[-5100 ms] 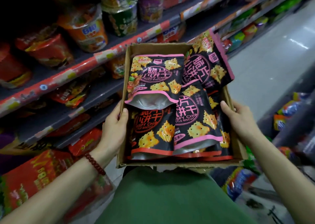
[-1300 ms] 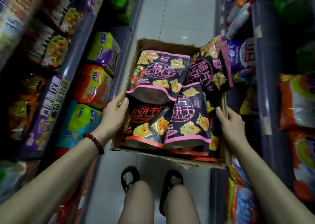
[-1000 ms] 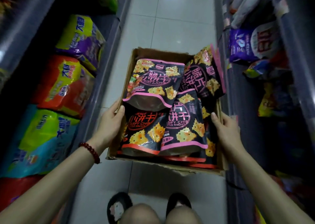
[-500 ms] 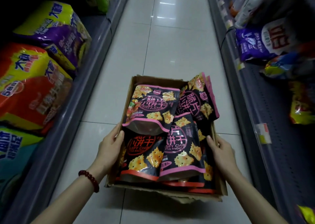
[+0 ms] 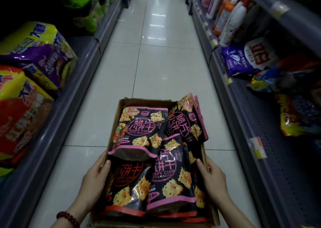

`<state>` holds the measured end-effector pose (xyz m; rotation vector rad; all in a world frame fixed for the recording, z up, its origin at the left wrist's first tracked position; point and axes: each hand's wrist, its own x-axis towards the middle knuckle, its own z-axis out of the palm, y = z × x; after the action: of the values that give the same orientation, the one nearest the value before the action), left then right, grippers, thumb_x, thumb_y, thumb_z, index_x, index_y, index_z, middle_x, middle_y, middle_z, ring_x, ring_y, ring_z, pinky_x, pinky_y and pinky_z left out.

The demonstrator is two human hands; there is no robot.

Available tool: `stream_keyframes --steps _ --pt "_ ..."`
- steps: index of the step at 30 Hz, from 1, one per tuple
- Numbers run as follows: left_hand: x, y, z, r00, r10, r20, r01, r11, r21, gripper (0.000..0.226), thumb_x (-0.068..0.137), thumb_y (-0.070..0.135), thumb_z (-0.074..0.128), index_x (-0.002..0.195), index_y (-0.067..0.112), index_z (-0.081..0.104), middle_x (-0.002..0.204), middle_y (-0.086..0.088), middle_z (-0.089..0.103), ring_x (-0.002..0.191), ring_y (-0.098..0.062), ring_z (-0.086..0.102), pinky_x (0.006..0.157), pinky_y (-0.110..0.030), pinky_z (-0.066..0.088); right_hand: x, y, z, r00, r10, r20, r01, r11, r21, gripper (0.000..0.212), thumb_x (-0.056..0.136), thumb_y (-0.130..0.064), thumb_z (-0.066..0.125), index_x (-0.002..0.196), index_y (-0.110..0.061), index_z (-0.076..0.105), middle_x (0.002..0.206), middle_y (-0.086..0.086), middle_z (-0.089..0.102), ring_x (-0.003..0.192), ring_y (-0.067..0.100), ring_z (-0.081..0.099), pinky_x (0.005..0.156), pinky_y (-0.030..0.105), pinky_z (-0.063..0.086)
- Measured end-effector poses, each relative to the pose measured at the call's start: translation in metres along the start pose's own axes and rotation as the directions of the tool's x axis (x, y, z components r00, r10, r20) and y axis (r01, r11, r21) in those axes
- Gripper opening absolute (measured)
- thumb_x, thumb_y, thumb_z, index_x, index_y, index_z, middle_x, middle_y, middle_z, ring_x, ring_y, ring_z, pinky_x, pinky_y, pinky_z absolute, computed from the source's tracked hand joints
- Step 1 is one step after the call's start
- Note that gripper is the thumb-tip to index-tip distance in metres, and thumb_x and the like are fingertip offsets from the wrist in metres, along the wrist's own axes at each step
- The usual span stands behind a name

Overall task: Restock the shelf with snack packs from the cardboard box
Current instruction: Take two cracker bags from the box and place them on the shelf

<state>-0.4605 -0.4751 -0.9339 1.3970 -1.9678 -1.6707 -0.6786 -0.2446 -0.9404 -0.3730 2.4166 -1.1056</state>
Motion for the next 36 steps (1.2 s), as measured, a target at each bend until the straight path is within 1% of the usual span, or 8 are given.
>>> stream_keyframes --steps 6,11,18,22,26,30,33,36 --pt "-0.003 0.006 -0.004 0.999 -0.043 -0.001 0.043 0.998 0.039 0.039 0.093 0.035 0.054 0.129 0.046 0.044 0.113 0.005 0.061 0.096 -0.016 0.058 0.089 -0.037 0.049 0.000 0.000 -0.004 0.999 0.027 0.029 -0.028 0.999 0.030 0.036 0.090 -0.044 0.056 0.123 -0.032 0.058 0.104 -0.010 0.070 0.097 0.010 0.065 0.073 0.019 0.048" --pt "0.001 0.026 -0.017 0.995 0.036 -0.088 -0.026 0.993 0.113 0.044 0.090 0.036 0.059 0.132 0.025 0.049 0.126 -0.002 0.059 0.111 -0.019 0.055 0.087 -0.034 0.046 0.000 -0.019 -0.019 0.999 0.003 -0.034 -0.001 0.999 0.040 0.067 0.084 -0.043 0.065 0.142 -0.023 0.037 0.134 0.003 0.053 0.120 0.022 0.053 0.093 0.032 0.044" --pt "0.020 0.079 -0.007 0.929 0.328 -0.169 -0.301 0.939 0.167 0.022 0.096 0.021 0.051 0.115 0.015 0.061 0.104 0.002 0.064 0.089 -0.001 0.060 0.058 -0.005 0.043 0.013 -0.075 -0.037 0.915 -0.314 -0.252 0.333 0.942 0.035 0.051 0.088 -0.034 0.062 0.135 -0.022 0.046 0.132 -0.005 0.053 0.120 0.011 0.049 0.099 0.031 0.042" --pt "0.048 0.091 0.007 0.911 0.389 -0.136 -0.355 0.908 0.222 0.024 0.095 0.028 0.053 0.115 0.017 0.062 0.108 0.001 0.067 0.088 0.001 0.060 0.060 -0.004 0.042 0.027 -0.102 -0.028 0.881 -0.419 -0.219 0.419 0.907 -0.049 0.052 0.089 -0.032 0.061 0.137 -0.018 0.045 0.131 -0.004 0.054 0.120 0.009 0.049 0.102 0.030 0.041" --pt "0.057 0.085 0.024 0.919 0.389 -0.072 -0.343 0.875 0.342 0.034 0.095 0.028 0.054 0.127 0.017 0.057 0.125 0.002 0.057 0.101 -0.002 0.050 0.065 0.001 0.040 0.037 -0.105 -0.009 0.903 -0.403 -0.151 0.395 0.915 -0.078 0.055 0.090 -0.031 0.060 0.141 -0.019 0.040 0.134 -0.001 0.054 0.120 0.013 0.051 0.103 0.032 0.042" --pt "0.054 0.066 0.039 0.928 0.372 -0.022 -0.340 0.870 0.357 0.050 0.093 0.030 0.057 0.139 0.018 0.044 0.141 0.002 0.046 0.121 -0.007 0.045 0.098 -0.018 0.038 0.038 -0.101 -0.002 0.899 -0.386 -0.207 0.377 0.922 -0.082 0.056 0.091 -0.027 0.060 0.142 -0.016 0.040 0.136 0.001 0.051 0.120 0.012 0.048 0.097 0.020 0.036" --pt "0.052 0.052 0.042 0.938 0.347 -0.017 -0.323 0.887 0.329 0.064 0.091 0.037 0.057 0.147 0.021 0.030 0.149 0.006 0.032 0.129 -0.002 0.032 0.110 -0.026 0.029 0.040 -0.097 -0.004 0.903 -0.339 -0.264 0.350 0.937 -0.005 0.053 0.090 -0.025 0.061 0.139 -0.016 0.044 0.126 0.003 0.056 0.110 0.011 0.053 0.090 0.022 0.041" --pt "0.051 0.044 0.040 0.957 0.288 -0.011 -0.273 0.918 0.288 0.087 0.080 0.056 0.059 0.150 0.031 0.015 0.158 0.008 0.016 0.144 -0.014 0.020 0.113 -0.049 0.033 0.043 -0.092 -0.005 0.913 -0.303 -0.273 0.310 0.951 -0.018 0.050 0.089 -0.028 0.062 0.136 -0.015 0.048 0.115 0.002 0.059 0.100 0.012 0.055 0.086 0.027 0.046"
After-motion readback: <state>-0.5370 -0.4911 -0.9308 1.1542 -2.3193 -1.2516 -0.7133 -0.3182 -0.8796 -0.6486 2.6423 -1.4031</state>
